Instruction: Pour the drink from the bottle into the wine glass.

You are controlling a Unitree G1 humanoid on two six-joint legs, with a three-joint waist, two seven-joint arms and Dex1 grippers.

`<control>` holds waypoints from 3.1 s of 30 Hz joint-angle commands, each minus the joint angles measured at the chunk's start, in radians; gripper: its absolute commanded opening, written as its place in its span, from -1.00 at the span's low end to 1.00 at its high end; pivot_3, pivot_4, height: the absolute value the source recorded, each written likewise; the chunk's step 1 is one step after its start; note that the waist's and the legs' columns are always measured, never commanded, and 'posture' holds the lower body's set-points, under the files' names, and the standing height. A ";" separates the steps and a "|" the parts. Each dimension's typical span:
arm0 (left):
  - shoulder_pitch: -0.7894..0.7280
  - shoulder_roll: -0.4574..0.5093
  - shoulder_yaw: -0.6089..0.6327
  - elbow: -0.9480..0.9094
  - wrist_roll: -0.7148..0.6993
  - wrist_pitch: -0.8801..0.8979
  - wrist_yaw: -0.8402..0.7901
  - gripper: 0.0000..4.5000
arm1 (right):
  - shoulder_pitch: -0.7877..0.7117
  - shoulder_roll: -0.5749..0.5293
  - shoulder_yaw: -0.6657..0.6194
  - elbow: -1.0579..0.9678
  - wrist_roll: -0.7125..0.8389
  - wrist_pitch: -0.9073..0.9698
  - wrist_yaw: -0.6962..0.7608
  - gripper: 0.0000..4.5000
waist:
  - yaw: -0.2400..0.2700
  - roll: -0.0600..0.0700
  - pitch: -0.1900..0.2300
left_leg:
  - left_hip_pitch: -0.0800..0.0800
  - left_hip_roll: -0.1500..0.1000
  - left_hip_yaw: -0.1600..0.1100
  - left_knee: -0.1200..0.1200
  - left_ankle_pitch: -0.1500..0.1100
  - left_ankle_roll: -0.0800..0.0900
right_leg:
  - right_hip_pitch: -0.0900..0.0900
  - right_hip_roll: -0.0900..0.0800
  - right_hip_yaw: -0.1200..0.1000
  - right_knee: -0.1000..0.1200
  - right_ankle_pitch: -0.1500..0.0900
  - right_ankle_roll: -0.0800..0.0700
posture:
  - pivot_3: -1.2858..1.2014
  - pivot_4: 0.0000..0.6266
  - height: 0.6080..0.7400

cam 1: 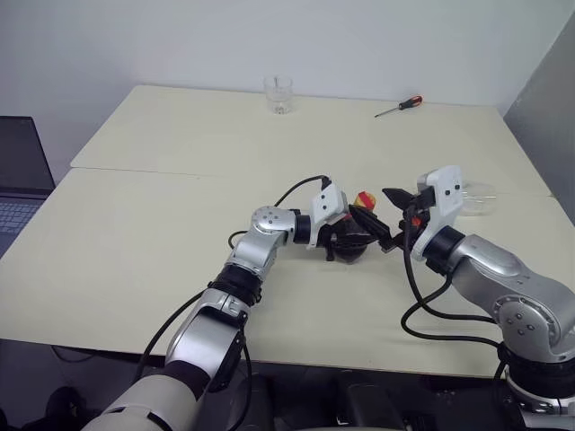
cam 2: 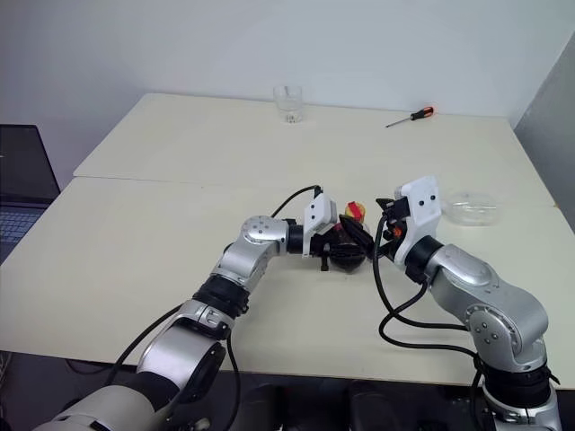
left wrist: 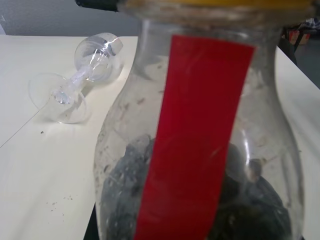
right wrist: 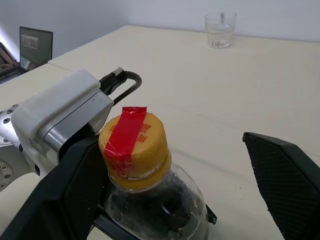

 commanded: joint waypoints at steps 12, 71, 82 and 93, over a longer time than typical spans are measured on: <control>-0.020 -0.003 0.012 -0.054 -0.012 -0.019 0.008 -0.44 | -0.005 0.004 -0.052 -0.047 -0.002 -0.009 0.022 1.00 | 0.000 0.000 0.000 | 0.000 0.000 0.000 0.000 0.000 0.000 | 0.000 0.000 0.000 0.000 0.000 0.000 | 0.03 -0.52 1.00; -0.048 0.075 0.090 0.016 -0.014 -0.035 0.112 -0.45 | -0.013 -0.069 -0.156 -0.043 0.074 -0.010 0.088 -1.00 | 0.000 0.000 0.000 | 0.000 0.000 0.000 0.000 0.000 0.000 | 0.000 0.000 0.000 0.000 0.000 0.000 | 0.03 -0.52 1.00; -0.148 0.143 0.193 0.209 -0.007 -0.090 0.234 -0.45 | -0.068 -0.120 -0.161 -0.062 0.170 0.051 0.110 -1.00 | 0.000 0.000 0.000 | 0.000 0.000 0.000 0.000 0.000 0.000 | 0.000 0.000 -0.001 0.000 0.000 0.000 | 0.03 -0.52 1.00; -0.165 0.293 0.295 0.318 0.020 -0.145 0.458 -0.45 | -0.133 -0.102 -0.051 -0.003 0.157 0.026 0.202 -1.00 | -0.001 -0.001 0.000 | 0.000 0.002 0.001 0.000 0.000 0.000 | -0.001 0.000 -0.001 0.000 0.000 0.000 | 0.03 -0.52 1.00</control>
